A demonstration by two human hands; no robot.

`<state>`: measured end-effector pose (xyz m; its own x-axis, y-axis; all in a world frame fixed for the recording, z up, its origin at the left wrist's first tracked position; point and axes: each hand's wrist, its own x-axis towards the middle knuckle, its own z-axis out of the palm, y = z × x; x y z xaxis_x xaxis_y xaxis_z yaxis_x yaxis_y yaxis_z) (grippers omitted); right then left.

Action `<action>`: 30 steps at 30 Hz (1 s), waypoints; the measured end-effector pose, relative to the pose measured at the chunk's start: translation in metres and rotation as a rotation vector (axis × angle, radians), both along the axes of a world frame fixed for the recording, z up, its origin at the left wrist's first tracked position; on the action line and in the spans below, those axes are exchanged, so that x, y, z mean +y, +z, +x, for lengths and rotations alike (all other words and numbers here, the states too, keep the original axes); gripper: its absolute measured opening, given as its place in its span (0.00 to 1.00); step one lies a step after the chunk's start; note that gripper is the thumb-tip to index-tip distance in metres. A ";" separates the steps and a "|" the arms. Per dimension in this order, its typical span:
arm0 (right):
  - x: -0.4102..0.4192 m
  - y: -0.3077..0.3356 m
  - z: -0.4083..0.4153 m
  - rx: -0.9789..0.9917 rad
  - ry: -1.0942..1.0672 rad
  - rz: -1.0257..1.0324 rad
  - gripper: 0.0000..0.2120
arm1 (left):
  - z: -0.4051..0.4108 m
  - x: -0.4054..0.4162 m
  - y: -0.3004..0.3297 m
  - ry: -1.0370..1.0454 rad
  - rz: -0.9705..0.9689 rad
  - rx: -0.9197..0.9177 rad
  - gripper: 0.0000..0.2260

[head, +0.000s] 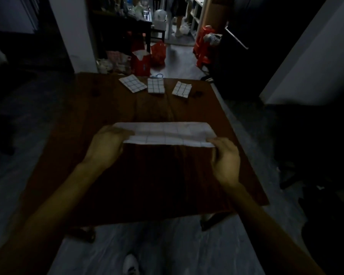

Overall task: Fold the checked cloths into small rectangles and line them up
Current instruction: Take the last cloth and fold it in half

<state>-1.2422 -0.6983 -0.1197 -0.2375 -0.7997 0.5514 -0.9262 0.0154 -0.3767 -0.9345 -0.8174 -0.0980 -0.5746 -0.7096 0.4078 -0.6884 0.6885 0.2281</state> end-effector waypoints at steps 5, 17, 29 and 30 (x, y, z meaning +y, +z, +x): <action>0.055 -0.058 -0.003 -0.056 0.062 0.100 0.12 | -0.003 0.070 -0.030 0.117 0.209 -0.172 0.18; 0.127 -0.110 -0.004 -0.132 0.087 0.345 0.14 | -0.005 0.160 -0.070 0.220 0.464 -0.456 0.15; 0.034 -0.126 -0.005 -0.141 0.099 0.399 0.10 | 0.000 0.081 -0.103 0.335 0.515 -0.430 0.12; 0.022 -0.129 -0.005 -0.152 0.099 0.412 0.10 | 0.001 0.068 -0.108 0.333 0.529 -0.425 0.11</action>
